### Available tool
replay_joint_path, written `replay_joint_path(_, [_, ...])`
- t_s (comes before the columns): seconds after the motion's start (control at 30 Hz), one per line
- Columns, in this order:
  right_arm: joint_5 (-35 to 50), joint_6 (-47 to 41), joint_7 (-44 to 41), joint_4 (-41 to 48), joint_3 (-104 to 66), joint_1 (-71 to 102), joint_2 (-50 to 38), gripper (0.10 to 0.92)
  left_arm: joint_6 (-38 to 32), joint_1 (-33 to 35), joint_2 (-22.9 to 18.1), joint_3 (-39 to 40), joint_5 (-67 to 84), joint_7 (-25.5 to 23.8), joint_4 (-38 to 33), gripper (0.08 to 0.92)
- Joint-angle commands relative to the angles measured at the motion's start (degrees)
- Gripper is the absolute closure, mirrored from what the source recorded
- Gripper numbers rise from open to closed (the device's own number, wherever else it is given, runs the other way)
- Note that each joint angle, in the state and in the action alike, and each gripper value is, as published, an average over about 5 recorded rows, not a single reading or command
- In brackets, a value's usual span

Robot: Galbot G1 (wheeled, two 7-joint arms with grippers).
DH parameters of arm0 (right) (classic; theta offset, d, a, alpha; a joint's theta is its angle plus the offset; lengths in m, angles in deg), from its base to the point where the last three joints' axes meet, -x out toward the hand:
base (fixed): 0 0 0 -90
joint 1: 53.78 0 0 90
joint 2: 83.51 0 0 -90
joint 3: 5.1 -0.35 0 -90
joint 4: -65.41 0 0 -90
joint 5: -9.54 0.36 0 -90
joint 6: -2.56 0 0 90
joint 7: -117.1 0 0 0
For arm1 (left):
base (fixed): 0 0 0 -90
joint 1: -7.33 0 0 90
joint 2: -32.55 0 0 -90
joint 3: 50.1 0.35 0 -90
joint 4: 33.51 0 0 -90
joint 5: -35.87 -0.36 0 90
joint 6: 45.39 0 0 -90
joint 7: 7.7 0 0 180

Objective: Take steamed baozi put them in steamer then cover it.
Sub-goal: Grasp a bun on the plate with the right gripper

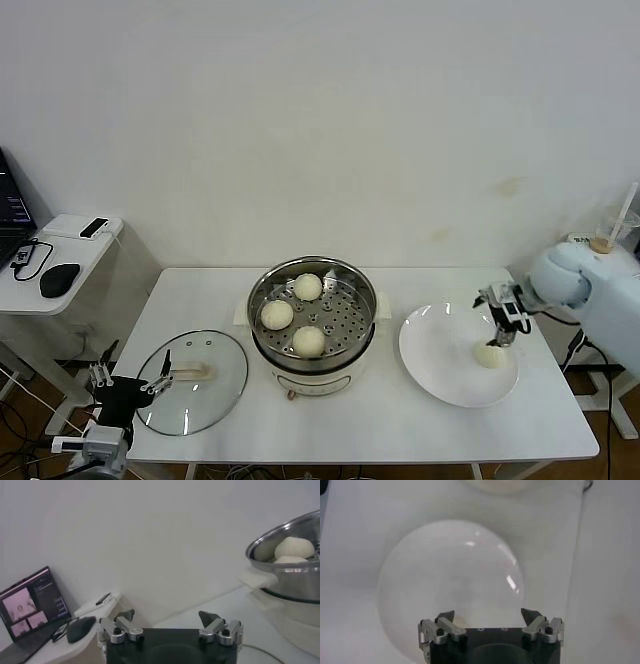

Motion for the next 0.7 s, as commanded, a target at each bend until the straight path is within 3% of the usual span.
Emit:
replay_joint_path(0.03, [-8.07, 0.04, 0.82, 6.77, -10.97, 14.04, 1.72, 0.203, -0.04, 0.09, -0.04, 0.14, -0.03, -0.04, 0.05, 0.177])
replay_joint_path(0.7, [-11.55, 0.06, 1.31, 14.93, -11.02, 13.09, 9.98, 0.203, 0.02, 0.08, 0.15, -0.37, 0.02, -0.31, 0.06, 0.177])
